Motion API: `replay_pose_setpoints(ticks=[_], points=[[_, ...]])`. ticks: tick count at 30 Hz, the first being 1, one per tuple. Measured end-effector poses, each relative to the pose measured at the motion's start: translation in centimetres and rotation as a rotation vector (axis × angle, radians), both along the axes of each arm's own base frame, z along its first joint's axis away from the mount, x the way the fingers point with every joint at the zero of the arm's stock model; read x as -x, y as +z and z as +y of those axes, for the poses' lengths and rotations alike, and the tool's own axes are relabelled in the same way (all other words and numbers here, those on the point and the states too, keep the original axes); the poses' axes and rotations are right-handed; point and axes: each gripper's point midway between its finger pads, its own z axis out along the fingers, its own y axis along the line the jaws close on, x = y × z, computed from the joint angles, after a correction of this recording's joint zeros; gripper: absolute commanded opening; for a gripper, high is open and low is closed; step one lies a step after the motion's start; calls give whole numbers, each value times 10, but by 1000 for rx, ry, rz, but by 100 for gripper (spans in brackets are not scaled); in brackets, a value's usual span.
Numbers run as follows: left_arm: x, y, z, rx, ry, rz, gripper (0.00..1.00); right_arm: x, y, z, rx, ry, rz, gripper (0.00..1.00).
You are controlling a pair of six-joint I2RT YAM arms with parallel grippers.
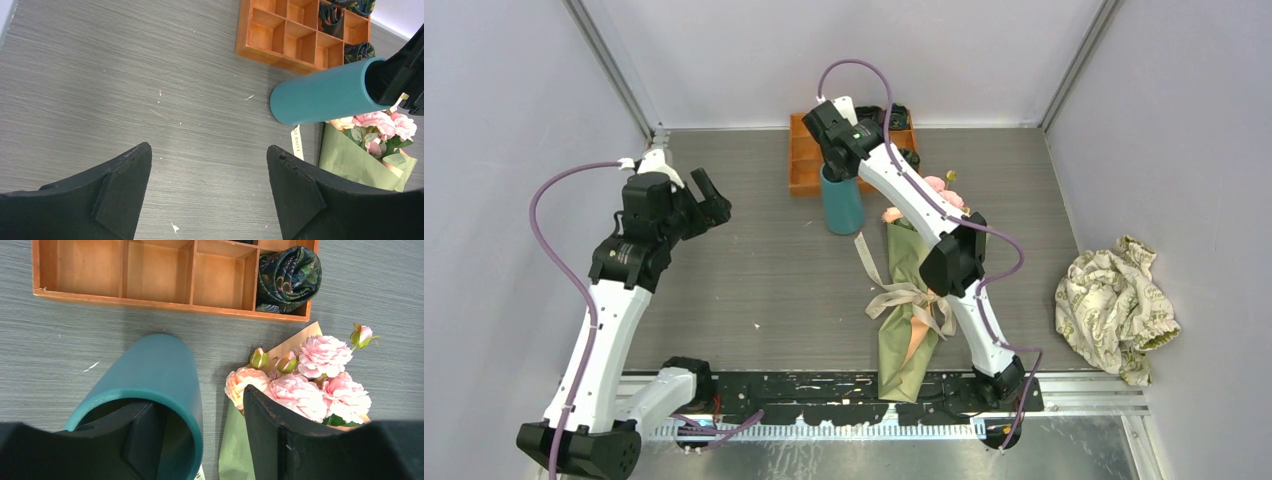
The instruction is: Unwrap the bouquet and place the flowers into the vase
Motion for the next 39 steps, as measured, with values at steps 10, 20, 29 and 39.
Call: replay_pose_setpoints(ticks=[10,20,29,39], points=[[-4,-5,-6,17,-23,7,84,7,45,6,-116,34,-59,71],[-5,-11,-23,61,-106,13,85,55,125,-37,-211,14,-167,76],[28,22,-67,150,-325,-79,81,188,93,-139,-331,-83,-134,67],[83,-36,-194,131,-710,62,79,256,-12,-153,-382,-163,81,72]])
